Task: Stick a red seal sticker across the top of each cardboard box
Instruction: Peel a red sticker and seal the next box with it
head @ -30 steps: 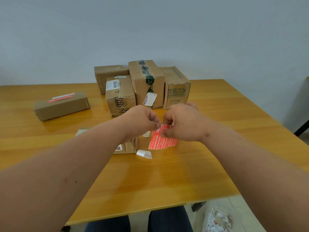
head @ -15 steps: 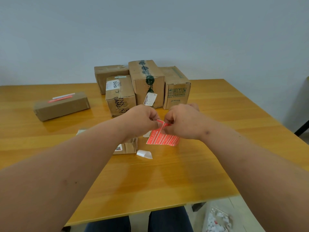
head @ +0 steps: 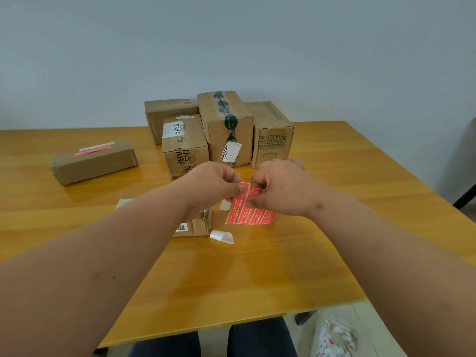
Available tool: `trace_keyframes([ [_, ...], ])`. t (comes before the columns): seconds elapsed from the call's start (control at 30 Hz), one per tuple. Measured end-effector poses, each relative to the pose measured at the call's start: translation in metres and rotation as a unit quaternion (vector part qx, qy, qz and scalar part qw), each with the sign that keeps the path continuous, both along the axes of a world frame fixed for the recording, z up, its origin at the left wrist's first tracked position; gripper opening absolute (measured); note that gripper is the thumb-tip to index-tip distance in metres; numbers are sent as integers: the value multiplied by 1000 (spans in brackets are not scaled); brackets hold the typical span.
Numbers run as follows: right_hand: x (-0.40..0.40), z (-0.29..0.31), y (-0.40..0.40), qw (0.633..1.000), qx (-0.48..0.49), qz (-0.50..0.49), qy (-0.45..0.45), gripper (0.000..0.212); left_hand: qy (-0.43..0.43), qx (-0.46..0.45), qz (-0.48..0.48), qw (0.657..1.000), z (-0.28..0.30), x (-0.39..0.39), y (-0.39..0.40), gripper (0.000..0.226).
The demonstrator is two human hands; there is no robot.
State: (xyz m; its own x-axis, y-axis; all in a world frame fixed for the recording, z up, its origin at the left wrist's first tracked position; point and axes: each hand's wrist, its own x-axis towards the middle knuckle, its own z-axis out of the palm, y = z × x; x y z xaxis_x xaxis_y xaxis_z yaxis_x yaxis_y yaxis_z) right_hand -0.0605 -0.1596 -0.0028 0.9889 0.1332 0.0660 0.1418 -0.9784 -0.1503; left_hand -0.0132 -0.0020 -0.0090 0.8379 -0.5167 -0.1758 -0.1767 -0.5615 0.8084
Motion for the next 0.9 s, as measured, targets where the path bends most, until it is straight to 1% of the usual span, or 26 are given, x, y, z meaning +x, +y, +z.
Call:
trace_keyframes([
  [0.13,2,1,0,1000,-1,-7,16,32,9,-25,-9,1000,3,1,4,6],
  [0.2,2,1,1,1000,4,-4,11,33,5,-9,-18,1000,3,1,6,7],
  [0.33,3,-1,2,1000,5,-6,16,28,-17,33,-32,999,3,1,5,19],
  [0.5,2,-4,0,1000,4,-6,21,33,-34,56,-47,997,0,1,4,10],
  [0.63,2,-4,1,1000,-4,5,5,37,-41,68,-36,996,-3,2,1,12],
  [0.77,1,-3,2,1000,2,8,-3,35,-32,58,-14,998,-4,4,1,14],
  [0.9,3,-4,0,999,27,-21,14,30,-25,32,-11,999,-2,4,1,13],
])
